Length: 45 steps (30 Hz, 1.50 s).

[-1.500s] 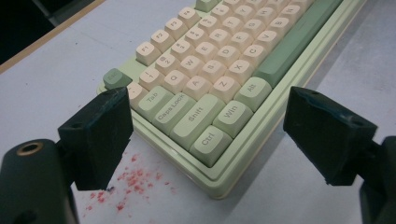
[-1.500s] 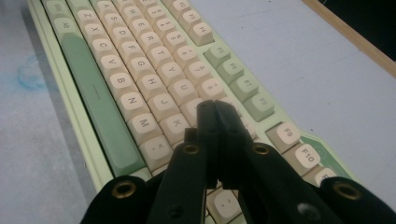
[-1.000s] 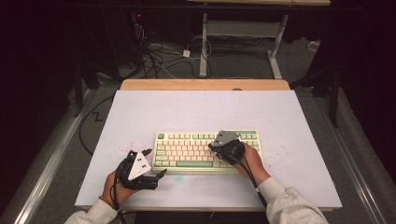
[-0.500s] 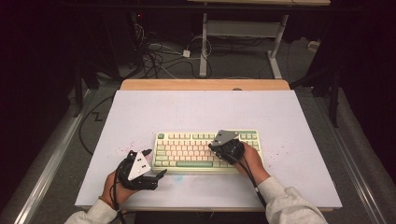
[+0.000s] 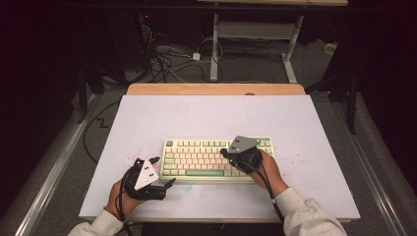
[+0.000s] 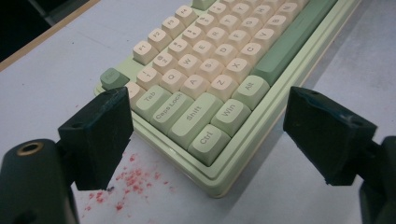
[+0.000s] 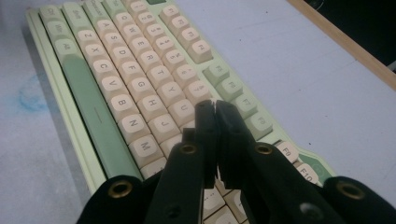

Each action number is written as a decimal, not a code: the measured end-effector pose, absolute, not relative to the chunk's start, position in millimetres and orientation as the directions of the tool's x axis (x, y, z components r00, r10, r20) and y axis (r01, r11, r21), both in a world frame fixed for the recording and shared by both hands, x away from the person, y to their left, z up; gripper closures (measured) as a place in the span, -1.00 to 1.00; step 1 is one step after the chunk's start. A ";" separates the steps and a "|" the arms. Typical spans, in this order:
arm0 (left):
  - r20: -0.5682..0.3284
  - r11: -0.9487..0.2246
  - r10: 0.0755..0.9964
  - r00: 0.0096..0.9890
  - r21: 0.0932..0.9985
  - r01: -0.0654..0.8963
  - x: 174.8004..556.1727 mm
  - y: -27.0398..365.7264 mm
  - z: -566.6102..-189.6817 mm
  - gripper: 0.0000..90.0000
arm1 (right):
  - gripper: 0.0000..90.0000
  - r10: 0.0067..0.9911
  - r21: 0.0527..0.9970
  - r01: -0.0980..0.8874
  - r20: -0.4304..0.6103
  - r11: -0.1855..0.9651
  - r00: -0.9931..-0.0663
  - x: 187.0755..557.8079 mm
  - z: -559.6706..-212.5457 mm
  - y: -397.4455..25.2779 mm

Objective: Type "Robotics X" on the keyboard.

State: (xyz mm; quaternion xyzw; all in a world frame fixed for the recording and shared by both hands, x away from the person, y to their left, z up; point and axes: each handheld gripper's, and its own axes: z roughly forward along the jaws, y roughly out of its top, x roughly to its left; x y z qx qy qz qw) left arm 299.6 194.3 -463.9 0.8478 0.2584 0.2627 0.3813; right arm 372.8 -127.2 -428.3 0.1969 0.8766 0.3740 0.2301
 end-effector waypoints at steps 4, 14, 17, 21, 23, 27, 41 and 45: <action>0.247 -0.575 0.639 0.729 0.783 0.239 299.5 194.5 -463.5 -0.66 | 0.91 0.517 0.761 0.161 -0.255 0.629 -0.817 368.6 -424.2 -130.5; 0.250 -0.578 0.636 0.730 0.781 0.237 299.1 194.7 -462.1 -0.65 | 0.64 0.519 0.792 0.125 -0.263 0.597 -0.813 358.7 -415.3 -137.6; 0.250 -0.576 0.638 0.728 0.782 0.237 298.9 195.3 -461.3 -0.65 | 0.42 0.517 0.806 0.106 -0.266 0.582 -0.813 355.4 -412.4 -140.1; 0.248 -0.573 0.641 0.726 0.784 0.238 298.8 196.1 -460.4 -0.65 | 0.02 0.520 0.819 0.088 -0.273 0.567 -0.809 350.8 -410.0 -142.6; 0.251 -0.575 0.641 0.725 0.784 0.237 298.6 196.3 -459.7 -0.65 | -0.17 0.534 0.832 0.083 -0.271 0.548 -0.801 348.8 -408.7 -144.5; 0.251 -0.570 0.644 0.722 0.787 0.235 298.3 197.5 -458.0 -0.65 | -0.39 0.550 0.847 0.074 -0.273 0.526 -0.789 345.2 -406.9 -148.9; 0.233 -0.534 0.662 0.713 0.814 0.230 296.2 202.4 -449.6 -0.31 | -0.52 0.574 0.877 0.022 -0.295 0.481 -0.764 327.7 -402.2 -178.1; 0.223 -0.522 0.662 0.716 0.823 0.226 295.3 203.1 -447.1 -0.08 | -0.52 0.581 0.877 0.020 -0.300 0.480 -0.757 324.2 -405.9 -188.6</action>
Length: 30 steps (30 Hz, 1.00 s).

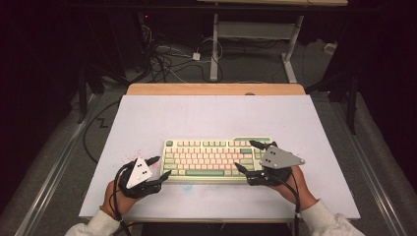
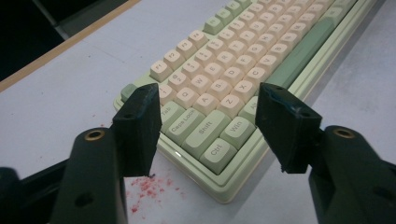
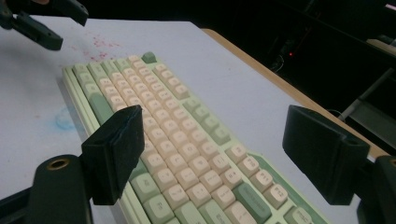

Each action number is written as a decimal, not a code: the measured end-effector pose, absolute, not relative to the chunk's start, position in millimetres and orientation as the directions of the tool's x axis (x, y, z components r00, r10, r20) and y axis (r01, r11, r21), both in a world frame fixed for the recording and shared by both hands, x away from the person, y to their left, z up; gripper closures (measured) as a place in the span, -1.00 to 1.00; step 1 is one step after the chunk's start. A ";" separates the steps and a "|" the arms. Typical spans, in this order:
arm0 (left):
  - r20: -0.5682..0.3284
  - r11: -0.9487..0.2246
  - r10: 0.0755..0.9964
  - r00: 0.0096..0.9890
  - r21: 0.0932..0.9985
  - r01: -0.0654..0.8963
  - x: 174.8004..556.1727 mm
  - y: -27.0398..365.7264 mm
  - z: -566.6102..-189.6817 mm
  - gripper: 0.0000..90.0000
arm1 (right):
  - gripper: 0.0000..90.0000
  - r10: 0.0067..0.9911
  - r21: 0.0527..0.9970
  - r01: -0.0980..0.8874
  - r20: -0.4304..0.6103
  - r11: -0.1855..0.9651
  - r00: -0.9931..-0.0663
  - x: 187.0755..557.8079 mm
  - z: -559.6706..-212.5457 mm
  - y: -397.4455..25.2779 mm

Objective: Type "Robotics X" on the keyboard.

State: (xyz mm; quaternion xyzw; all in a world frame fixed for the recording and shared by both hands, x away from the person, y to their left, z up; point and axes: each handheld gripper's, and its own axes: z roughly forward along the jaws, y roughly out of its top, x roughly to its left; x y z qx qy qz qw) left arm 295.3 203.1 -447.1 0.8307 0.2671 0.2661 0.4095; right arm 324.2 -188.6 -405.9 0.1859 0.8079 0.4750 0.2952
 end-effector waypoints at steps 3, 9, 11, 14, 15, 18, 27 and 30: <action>0.216 -0.523 0.661 0.719 0.819 0.235 295.7 203.4 -446.8 0.08 | -0.52 0.582 0.873 0.017 -0.310 0.487 -0.752 322.2 -408.2 -194.4; 0.208 -0.521 0.654 0.727 0.821 0.234 295.2 202.8 -446.6 0.32 | -0.57 0.613 0.881 0.018 -0.314 0.472 -0.725 317.5 -411.7 -209.1; 0.204 -0.518 0.654 0.729 0.823 0.234 295.1 203.2 -445.8 0.42 | -0.57 0.624 0.884 0.025 -0.309 0.467 -0.717 316.4 -412.9 -213.2; 0.197 -0.520 0.653 0.732 0.819 0.242 295.6 203.4 -445.5 0.53 | -0.57 0.635 0.885 0.029 -0.311 0.465 -0.708 314.3 -414.4 -219.9; 0.193 -0.521 0.652 0.733 0.817 0.247 295.9 203.4 -445.5 0.55 | -0.57 0.638 0.884 0.033 -0.311 0.467 -0.705 313.4 -415.0 -222.6; 0.194 -0.528 0.650 0.735 0.811 0.253 297.4 202.6 -445.5 0.77 | -0.57 0.648 0.886 0.037 -0.309 0.462 -0.696 311.0 -416.5 -228.6; 0.156 -0.544 0.642 0.751 0.783 0.303 299.9 196.1 -444.9 0.96 | -0.57 0.664 0.885 0.051 -0.308 0.463 -0.682 304.1 -422.8 -241.1; 0.151 -0.552 0.639 0.754 0.773 0.313 302.2 193.4 -445.2 0.95 | -0.57 0.667 0.886 0.058 -0.302 0.460 -0.682 301.8 -424.8 -244.2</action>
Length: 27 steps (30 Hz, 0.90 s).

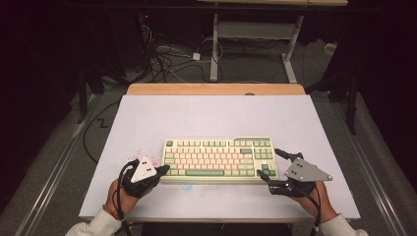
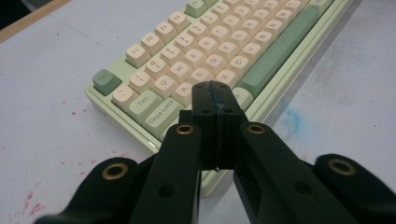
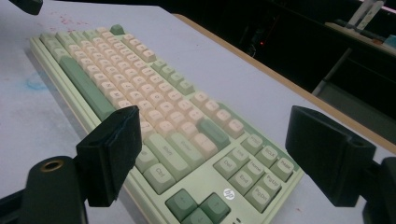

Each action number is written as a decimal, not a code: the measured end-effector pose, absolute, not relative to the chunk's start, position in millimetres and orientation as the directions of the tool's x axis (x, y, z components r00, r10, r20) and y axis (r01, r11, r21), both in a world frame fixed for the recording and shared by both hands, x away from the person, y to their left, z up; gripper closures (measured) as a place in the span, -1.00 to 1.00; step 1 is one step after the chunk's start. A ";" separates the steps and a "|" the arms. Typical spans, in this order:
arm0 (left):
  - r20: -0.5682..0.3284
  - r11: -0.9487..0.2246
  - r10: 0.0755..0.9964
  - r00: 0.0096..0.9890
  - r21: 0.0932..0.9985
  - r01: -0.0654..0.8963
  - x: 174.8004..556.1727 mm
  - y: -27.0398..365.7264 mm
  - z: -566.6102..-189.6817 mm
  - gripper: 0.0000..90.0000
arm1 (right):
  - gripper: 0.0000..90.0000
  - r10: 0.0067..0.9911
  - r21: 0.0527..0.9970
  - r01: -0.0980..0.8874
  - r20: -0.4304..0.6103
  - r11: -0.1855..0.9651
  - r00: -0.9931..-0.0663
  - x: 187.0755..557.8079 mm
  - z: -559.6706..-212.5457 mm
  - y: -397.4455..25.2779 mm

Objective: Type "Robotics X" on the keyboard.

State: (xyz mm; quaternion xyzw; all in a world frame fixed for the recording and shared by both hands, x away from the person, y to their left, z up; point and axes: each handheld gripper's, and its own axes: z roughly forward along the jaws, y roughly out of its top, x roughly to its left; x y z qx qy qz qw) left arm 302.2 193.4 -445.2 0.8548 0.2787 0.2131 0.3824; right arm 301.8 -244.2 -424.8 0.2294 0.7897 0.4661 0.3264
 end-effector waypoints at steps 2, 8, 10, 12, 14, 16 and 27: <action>0.151 -0.556 0.637 0.756 0.769 0.314 303.2 191.2 -445.2 0.95 | -0.57 0.669 0.887 0.057 -0.301 0.458 -0.680 300.6 -425.3 -245.5; 0.153 -0.562 0.629 0.762 0.767 0.310 306.2 184.9 -442.7 0.95 | -0.57 0.670 0.885 0.060 -0.304 0.462 -0.678 297.2 -427.1 -248.0; 0.152 -0.565 0.625 0.766 0.764 0.310 308.0 182.5 -442.4 0.95 | -0.57 0.669 0.882 0.061 -0.308 0.468 -0.677 297.0 -427.9 -248.4; 0.155 -0.572 0.620 0.769 0.760 0.308 310.2 178.8 -442.2 0.95 | -0.57 0.670 0.882 0.067 -0.304 0.467 -0.677 297.0 -428.6 -248.5; 0.158 -0.578 0.614 0.773 0.757 0.305 312.2 175.7 -441.1 0.95 | -0.57 0.667 0.878 0.070 -0.306 0.474 -0.680 297.0 -429.4 -247.9; 0.160 -0.579 0.611 0.775 0.758 0.300 313.8 172.6 -439.9 0.95 | -0.57 0.662 0.878 0.065 -0.307 0.475 -0.684 297.1 -430.3 -246.9; 0.168 -0.608 0.582 0.796 0.740 0.288 327.0 154.6 -436.1 0.95 | -0.57 0.647 0.867 0.071 -0.312 0.494 -0.696 297.5 -434.0 -242.6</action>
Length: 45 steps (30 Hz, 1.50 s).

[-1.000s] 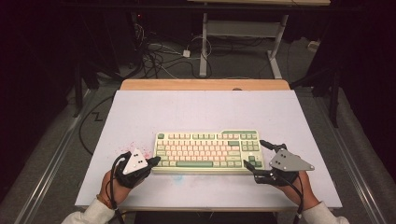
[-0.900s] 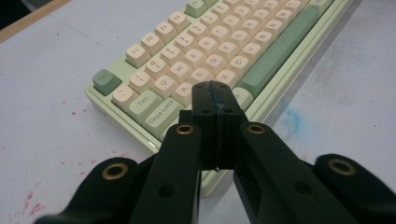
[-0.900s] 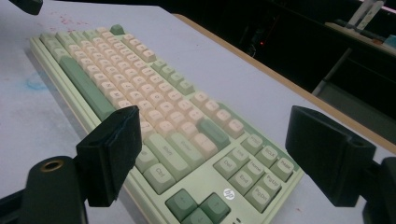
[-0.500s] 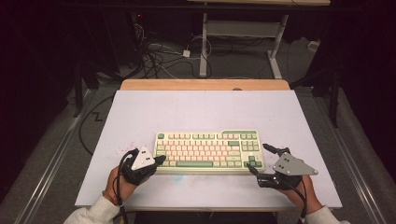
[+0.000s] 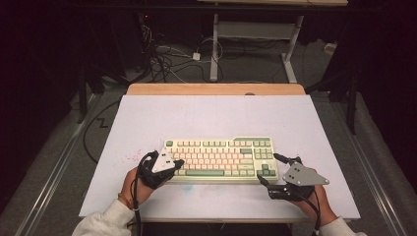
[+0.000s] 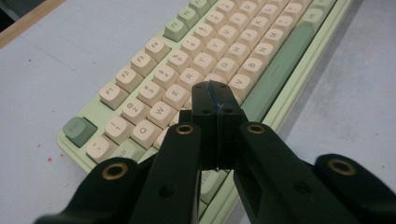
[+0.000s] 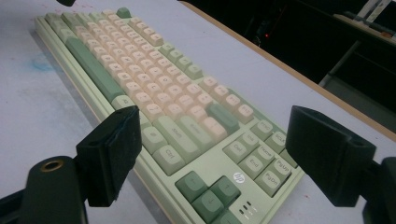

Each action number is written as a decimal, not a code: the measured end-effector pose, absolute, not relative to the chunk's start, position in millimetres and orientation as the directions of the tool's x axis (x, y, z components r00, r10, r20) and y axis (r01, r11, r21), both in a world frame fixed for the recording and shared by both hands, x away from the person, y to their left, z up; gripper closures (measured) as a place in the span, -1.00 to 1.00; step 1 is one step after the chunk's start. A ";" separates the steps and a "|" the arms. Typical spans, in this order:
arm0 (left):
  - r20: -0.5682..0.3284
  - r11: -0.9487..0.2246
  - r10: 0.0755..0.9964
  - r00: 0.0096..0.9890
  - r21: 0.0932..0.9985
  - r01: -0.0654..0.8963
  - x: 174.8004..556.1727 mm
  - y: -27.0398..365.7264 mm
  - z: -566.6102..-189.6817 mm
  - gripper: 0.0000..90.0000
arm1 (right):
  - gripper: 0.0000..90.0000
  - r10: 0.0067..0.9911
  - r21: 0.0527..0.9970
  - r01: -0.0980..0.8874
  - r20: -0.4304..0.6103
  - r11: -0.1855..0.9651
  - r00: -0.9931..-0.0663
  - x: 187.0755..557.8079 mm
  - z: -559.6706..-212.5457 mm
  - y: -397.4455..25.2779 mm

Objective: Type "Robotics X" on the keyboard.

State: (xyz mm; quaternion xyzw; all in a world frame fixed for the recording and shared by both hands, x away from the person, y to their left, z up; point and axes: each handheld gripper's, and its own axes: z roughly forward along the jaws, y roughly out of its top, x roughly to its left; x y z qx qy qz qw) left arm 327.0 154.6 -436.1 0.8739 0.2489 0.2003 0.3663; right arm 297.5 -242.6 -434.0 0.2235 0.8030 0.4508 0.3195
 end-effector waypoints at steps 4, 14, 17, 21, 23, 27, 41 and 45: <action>0.176 -0.623 0.576 0.798 0.727 0.289 331.8 146.8 -436.6 0.95 | -0.57 0.645 0.866 0.070 -0.313 0.495 -0.697 297.3 -434.5 -241.3; 0.180 -0.646 0.562 0.807 0.706 0.292 348.1 128.2 -437.2 0.95 | -0.57 0.630 0.857 0.075 -0.312 0.510 -0.711 298.0 -438.4 -237.9; 0.179 -0.652 0.556 0.812 0.699 0.293 353.4 122.4 -438.2 0.95 | -0.57 0.628 0.854 0.078 -0.312 0.514 -0.713 298.4 -439.7 -237.8; 0.170 -0.651 0.555 0.814 0.698 0.298 359.6 117.2 -439.0 0.95 | -0.57 0.628 0.853 0.078 -0.316 0.517 -0.711 298.1 -439.8 -237.5; 0.167 -0.654 0.553 0.817 0.694 0.301 362.0 114.5 -440.3 0.95 | -0.57 0.627 0.852 0.077 -0.317 0.518 -0.711 298.0 -440.0 -237.4; 0.168 -0.662 0.548 0.819 0.686 0.302 366.2 110.3 -442.2 0.95 | -0.57 0.622 0.848 0.077 -0.319 0.524 -0.715 298.2 -440.9 -236.5; 0.155 -0.676 0.534 0.831 0.669 0.309 380.5 98.0 -444.0 0.95 | -0.57 0.614 0.840 0.088 -0.315 0.535 -0.724 299.7 -443.9 -235.5; 0.161 -0.694 0.525 0.836 0.649 0.311 384.1 95.7 -445.8 0.95 | -0.56 0.609 0.834 0.089 -0.320 0.544 -0.726 299.6 -444.8 -235.0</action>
